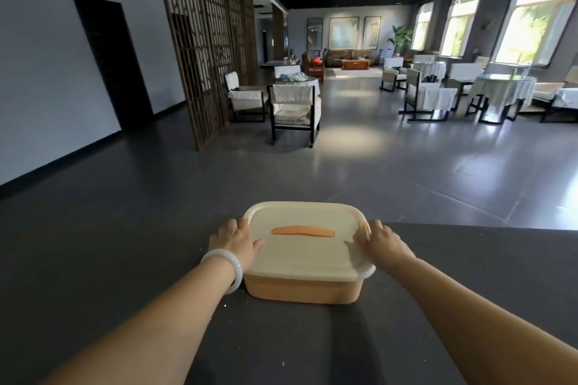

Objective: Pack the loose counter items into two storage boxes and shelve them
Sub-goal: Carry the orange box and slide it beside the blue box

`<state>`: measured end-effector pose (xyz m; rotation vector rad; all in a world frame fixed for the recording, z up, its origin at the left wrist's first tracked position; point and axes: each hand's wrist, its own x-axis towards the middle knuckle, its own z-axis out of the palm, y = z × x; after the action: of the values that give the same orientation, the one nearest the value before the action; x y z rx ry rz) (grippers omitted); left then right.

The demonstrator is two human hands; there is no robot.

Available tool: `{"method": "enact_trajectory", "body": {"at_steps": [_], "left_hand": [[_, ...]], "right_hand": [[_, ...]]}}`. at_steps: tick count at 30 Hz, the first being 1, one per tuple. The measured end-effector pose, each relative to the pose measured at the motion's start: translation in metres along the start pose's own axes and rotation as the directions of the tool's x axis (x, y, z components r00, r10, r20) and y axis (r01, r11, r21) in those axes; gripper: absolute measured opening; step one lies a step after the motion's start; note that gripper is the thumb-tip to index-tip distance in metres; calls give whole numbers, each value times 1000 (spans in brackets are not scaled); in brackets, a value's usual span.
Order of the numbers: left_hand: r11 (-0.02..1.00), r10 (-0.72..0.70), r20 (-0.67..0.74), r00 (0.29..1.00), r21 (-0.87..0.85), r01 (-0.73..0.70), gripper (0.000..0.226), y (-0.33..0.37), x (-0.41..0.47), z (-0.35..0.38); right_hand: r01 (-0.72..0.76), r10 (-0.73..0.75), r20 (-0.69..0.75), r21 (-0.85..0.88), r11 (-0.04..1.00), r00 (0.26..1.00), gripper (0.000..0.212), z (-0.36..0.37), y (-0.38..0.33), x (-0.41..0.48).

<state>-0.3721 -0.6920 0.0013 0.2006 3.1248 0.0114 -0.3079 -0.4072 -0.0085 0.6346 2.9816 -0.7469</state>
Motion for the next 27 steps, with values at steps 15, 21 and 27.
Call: {"method": "enact_trajectory", "body": {"at_steps": [15, 21, 27], "left_hand": [[754, -101, 202, 974, -624, 207, 51, -19, 102, 48], [746, -118, 202, 972, -629, 221, 46, -16, 86, 53], [723, -116, 178, 977, -659, 206, 42, -25, 40, 50]], "right_hand": [[-261, 282, -78, 208, 943, 956, 55, 46, -4, 51], [-278, 301, -79, 224, 934, 950, 56, 48, 4, 42], [-244, 274, -103, 237, 940, 956, 49, 49, 5, -6]]}}
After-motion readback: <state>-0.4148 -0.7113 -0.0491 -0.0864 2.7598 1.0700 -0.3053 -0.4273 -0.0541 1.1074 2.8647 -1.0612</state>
